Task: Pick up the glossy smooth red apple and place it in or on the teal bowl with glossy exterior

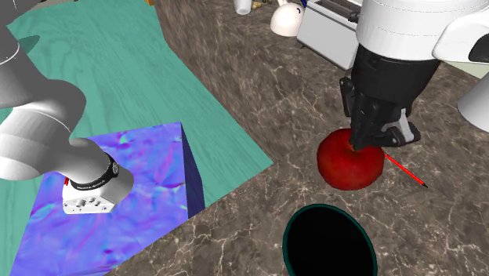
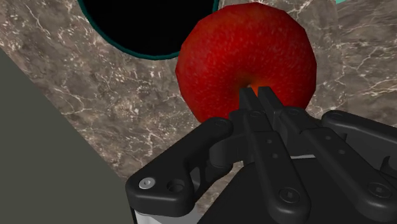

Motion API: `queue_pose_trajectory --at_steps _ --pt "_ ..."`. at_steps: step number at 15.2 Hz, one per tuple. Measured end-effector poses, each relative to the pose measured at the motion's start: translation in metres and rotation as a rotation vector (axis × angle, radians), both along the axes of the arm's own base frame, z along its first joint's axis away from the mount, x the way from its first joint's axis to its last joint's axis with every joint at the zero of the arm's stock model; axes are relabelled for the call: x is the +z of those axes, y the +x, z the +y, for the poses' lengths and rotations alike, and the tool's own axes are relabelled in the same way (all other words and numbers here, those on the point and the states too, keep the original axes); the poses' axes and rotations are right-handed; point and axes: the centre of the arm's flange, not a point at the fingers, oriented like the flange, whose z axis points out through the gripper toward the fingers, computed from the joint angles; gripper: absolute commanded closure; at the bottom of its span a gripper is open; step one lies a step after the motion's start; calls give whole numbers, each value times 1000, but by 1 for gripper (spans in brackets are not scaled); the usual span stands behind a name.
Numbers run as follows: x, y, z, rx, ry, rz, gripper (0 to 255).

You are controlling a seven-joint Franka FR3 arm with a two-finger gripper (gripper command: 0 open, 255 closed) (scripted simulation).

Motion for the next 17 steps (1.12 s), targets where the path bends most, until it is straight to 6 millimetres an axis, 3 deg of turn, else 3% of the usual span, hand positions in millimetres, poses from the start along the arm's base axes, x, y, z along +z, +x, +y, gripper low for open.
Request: queue_pose_trajectory --at_steps 8,17 --pt "29 -33 -98 0 0 0 255" --pt "-9 -41 -110 1 0 0 255"
